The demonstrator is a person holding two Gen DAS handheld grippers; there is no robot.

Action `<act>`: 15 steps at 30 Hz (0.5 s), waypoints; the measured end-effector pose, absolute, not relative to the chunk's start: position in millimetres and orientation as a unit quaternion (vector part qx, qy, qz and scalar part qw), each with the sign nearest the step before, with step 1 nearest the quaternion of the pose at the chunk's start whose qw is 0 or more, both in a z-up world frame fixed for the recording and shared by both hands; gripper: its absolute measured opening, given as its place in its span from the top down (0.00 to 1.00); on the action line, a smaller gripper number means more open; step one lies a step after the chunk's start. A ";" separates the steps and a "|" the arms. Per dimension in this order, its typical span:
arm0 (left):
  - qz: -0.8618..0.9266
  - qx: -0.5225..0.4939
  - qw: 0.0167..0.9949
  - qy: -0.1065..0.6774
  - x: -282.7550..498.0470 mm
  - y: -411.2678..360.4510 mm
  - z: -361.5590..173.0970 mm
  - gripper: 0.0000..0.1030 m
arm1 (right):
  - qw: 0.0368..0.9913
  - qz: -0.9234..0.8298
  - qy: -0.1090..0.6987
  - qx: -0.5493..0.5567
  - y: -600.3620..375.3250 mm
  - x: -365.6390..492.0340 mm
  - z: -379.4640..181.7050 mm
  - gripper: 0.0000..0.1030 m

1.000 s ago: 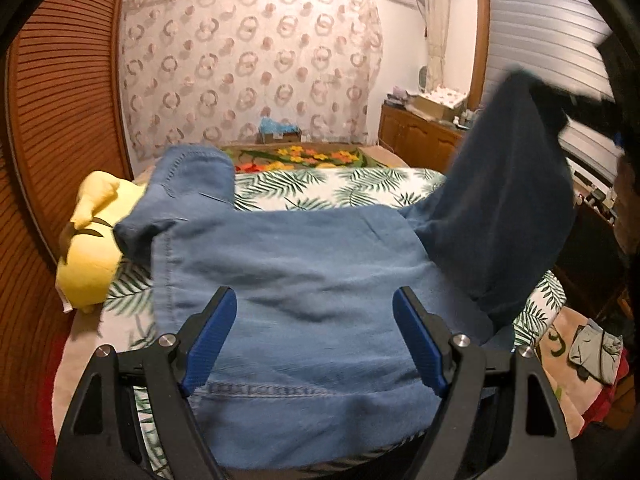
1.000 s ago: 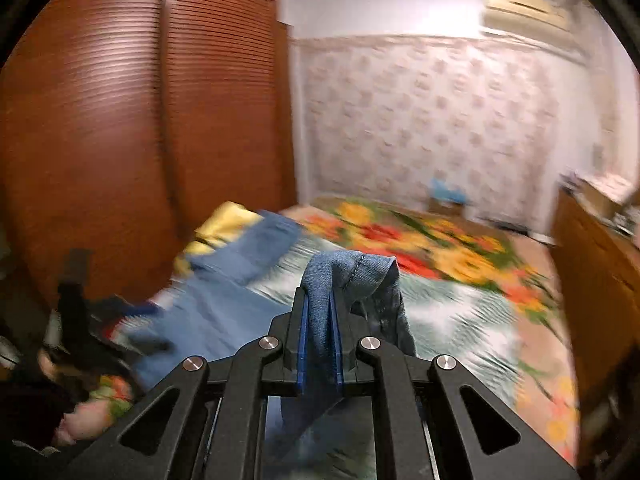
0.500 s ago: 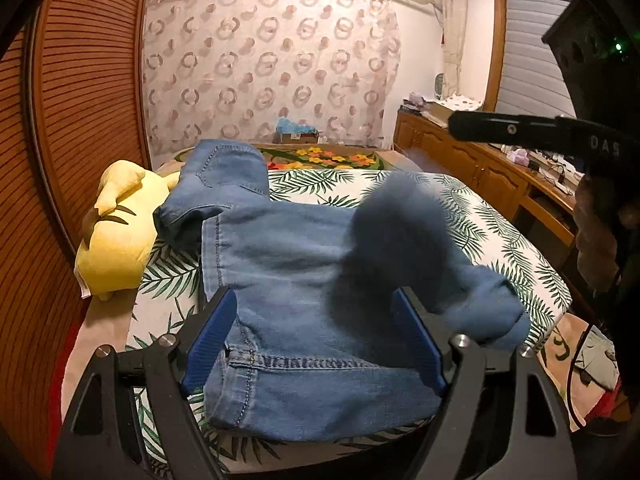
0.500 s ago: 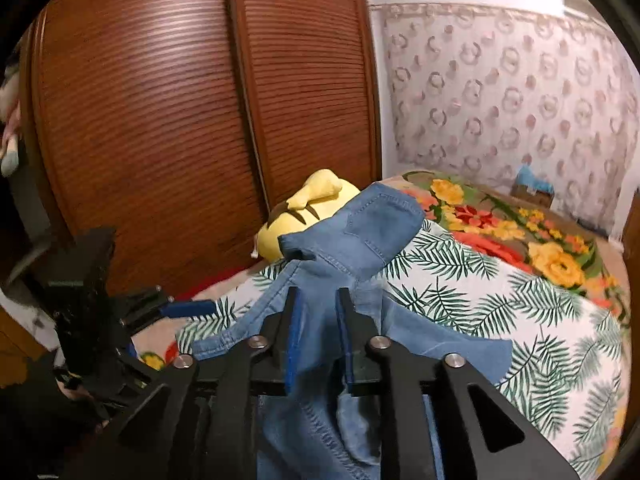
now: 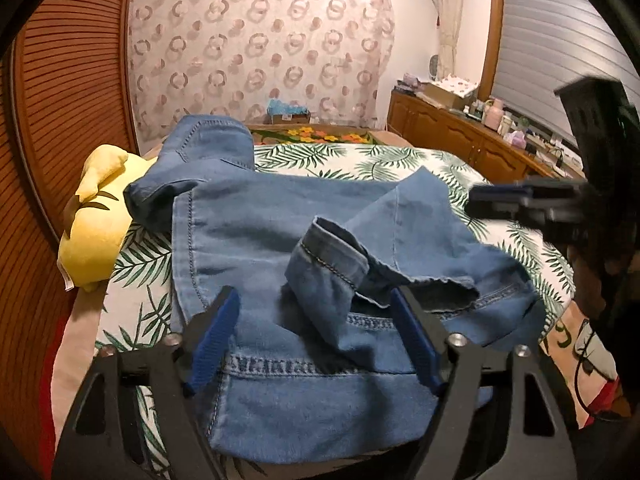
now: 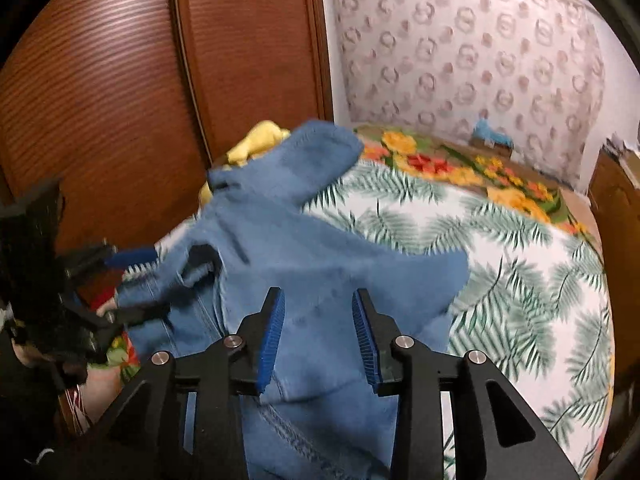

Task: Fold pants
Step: 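Close the left gripper on the folded hem while the right gripper grasps the jeans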

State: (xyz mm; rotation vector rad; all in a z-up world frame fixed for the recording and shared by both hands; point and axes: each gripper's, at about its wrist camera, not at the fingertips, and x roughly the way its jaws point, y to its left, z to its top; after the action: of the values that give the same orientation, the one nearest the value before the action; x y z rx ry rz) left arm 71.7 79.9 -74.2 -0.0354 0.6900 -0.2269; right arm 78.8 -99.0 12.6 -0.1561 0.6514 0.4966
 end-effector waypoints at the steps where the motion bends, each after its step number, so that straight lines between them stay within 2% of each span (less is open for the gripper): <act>1: -0.111 -0.017 0.934 0.339 74.5 79.8 -75.4 0.33 | 0.912 0.242 0.322 -0.077 -94.0 76.4 8.1 0.65; 2: -0.112 -0.017 0.934 0.340 76.3 79.8 -76.0 0.37 | 0.910 0.243 0.326 -0.077 -92.0 72.4 5.7 0.65; 4: -0.112 -0.017 0.933 0.341 79.5 79.3 -76.8 0.39 | 0.908 0.242 0.332 -0.079 -84.9 64.9 2.0 0.65; 15: -0.097 -0.023 0.931 0.352 89.9 84.4 -86.9 0.39 | 0.898 0.266 0.338 -0.094 -49.1 42.1 1.1 0.65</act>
State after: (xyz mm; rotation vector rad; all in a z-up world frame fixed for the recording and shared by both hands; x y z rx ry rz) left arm 89.9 84.4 -86.9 -0.0475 0.7206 -0.1992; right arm 42.1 -49.1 1.1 -0.1947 0.6992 0.5499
